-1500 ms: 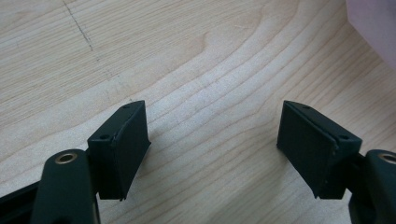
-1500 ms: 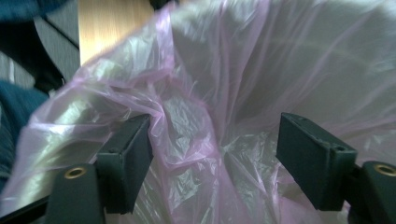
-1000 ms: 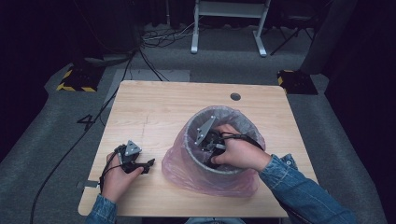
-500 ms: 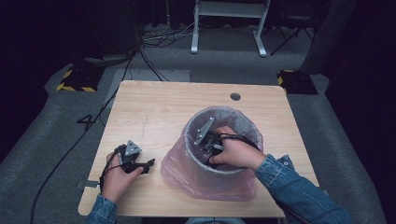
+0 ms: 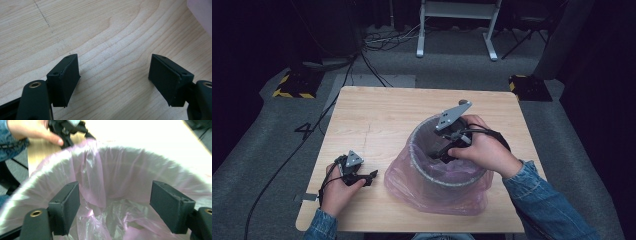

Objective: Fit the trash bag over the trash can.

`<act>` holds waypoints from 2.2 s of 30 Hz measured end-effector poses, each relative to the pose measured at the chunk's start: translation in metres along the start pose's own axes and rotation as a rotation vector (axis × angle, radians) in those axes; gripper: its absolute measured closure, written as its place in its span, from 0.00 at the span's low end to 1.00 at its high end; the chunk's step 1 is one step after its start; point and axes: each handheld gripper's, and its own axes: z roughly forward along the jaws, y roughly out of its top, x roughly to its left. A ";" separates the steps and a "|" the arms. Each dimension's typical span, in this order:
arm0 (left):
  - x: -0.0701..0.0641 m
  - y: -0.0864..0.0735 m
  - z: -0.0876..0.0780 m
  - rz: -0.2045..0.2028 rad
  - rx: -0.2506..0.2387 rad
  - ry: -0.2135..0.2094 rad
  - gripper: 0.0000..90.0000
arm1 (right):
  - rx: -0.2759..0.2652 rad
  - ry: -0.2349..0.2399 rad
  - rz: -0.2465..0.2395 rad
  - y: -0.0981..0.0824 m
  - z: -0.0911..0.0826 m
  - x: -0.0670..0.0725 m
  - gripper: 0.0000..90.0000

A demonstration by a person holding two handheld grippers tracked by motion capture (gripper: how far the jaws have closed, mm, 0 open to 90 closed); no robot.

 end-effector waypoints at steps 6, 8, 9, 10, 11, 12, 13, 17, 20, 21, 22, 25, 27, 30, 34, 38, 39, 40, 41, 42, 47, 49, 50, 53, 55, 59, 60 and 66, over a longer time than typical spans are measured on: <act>0.000 0.000 0.000 -0.002 0.001 0.001 0.27 | -0.081 -0.082 0.062 -0.010 -0.034 -0.002 0.27; 0.000 0.000 0.000 0.001 0.003 -0.002 0.26 | -0.109 -0.113 0.103 -0.018 -0.044 -0.005 0.27; 0.000 0.001 0.001 0.002 0.003 -0.002 0.25 | -0.118 -0.128 0.124 -0.022 -0.049 -0.007 0.27; 0.000 0.001 0.001 0.003 0.003 0.000 0.25 | -0.124 -0.140 0.141 -0.027 -0.053 -0.009 0.27; 0.000 0.002 0.002 0.003 0.003 -0.002 0.25 | -0.128 -0.151 0.158 -0.031 -0.057 -0.010 0.27; 0.000 0.002 0.002 0.005 0.005 -0.003 0.24 | -0.131 -0.163 0.171 -0.036 -0.061 -0.012 0.27; 0.000 0.003 0.003 0.000 0.005 -0.006 0.24 | -0.128 -0.176 0.182 -0.040 -0.064 -0.014 0.27; 0.001 0.004 0.004 0.006 0.007 -0.008 0.24 | -0.129 -0.211 0.227 -0.059 -0.077 -0.020 0.27; 0.002 0.004 0.004 0.010 0.006 -0.012 0.24 | -0.132 -0.233 0.259 -0.072 -0.085 -0.024 0.27; 0.002 0.004 0.004 0.011 0.007 -0.014 0.24 | -0.134 -0.241 0.269 -0.077 -0.088 -0.025 0.27; 0.002 0.004 0.004 0.012 0.007 -0.015 0.24 | -0.134 -0.254 0.281 -0.082 -0.092 -0.027 0.27; 0.003 0.004 0.004 0.015 0.006 -0.021 0.24 | -0.140 -0.285 0.309 -0.093 -0.101 -0.030 0.27; 0.004 0.004 0.005 0.019 0.007 -0.022 0.24 | -0.142 -0.301 0.326 -0.102 -0.107 -0.032 0.27; 0.004 0.005 0.005 0.021 0.007 -0.025 0.24 | -0.138 -0.319 0.349 -0.114 -0.114 -0.034 0.27; 0.004 0.004 0.005 0.023 0.006 -0.028 0.24 | -0.125 -0.337 0.381 -0.132 -0.120 -0.035 0.26; 0.005 0.004 0.004 0.024 0.007 -0.030 0.24 | -0.121 -0.360 0.423 -0.152 -0.126 -0.036 0.26; 0.005 0.004 0.004 0.024 0.007 -0.030 0.24 | -0.121 -0.365 0.434 -0.157 -0.127 -0.036 0.26; 0.005 0.004 0.005 0.025 0.007 -0.030 0.24 | -0.121 -0.373 0.447 -0.162 -0.128 -0.037 0.26; 0.005 0.005 0.005 0.026 0.008 -0.032 0.24 | -0.117 -0.379 0.458 -0.167 -0.129 -0.037 0.25; 0.005 0.005 0.005 0.027 0.007 -0.032 0.24 | -0.112 -0.385 0.469 -0.172 -0.130 -0.037 0.25; 0.006 0.005 0.005 0.032 0.006 -0.031 0.24 | -0.102 -0.394 0.510 -0.196 -0.125 -0.037 0.24; 0.006 0.005 0.005 0.032 0.006 -0.031 0.24 | -0.093 -0.395 0.519 -0.205 -0.120 -0.038 0.24; 0.006 0.005 0.005 0.032 0.005 -0.032 0.24 | -0.089 -0.393 0.525 -0.210 -0.118 -0.038 0.24; 0.006 0.005 0.005 0.032 0.005 -0.032 0.24 | -0.070 -0.395 0.544 -0.224 -0.110 -0.040 0.24; 0.006 0.005 0.005 0.031 0.006 -0.032 0.24 | -0.065 -0.401 0.555 -0.234 -0.105 -0.042 0.24; 0.006 0.005 0.006 0.029 0.007 -0.032 0.24 | -0.069 -0.390 0.572 -0.254 -0.093 -0.044 0.22; 0.006 0.005 0.006 0.029 0.007 -0.031 0.24 | -0.063 -0.385 0.577 -0.259 -0.090 -0.044 0.22; 0.006 0.005 0.006 0.029 0.006 -0.031 0.24 | -0.039 -0.403 0.587 -0.285 -0.075 -0.044 0.20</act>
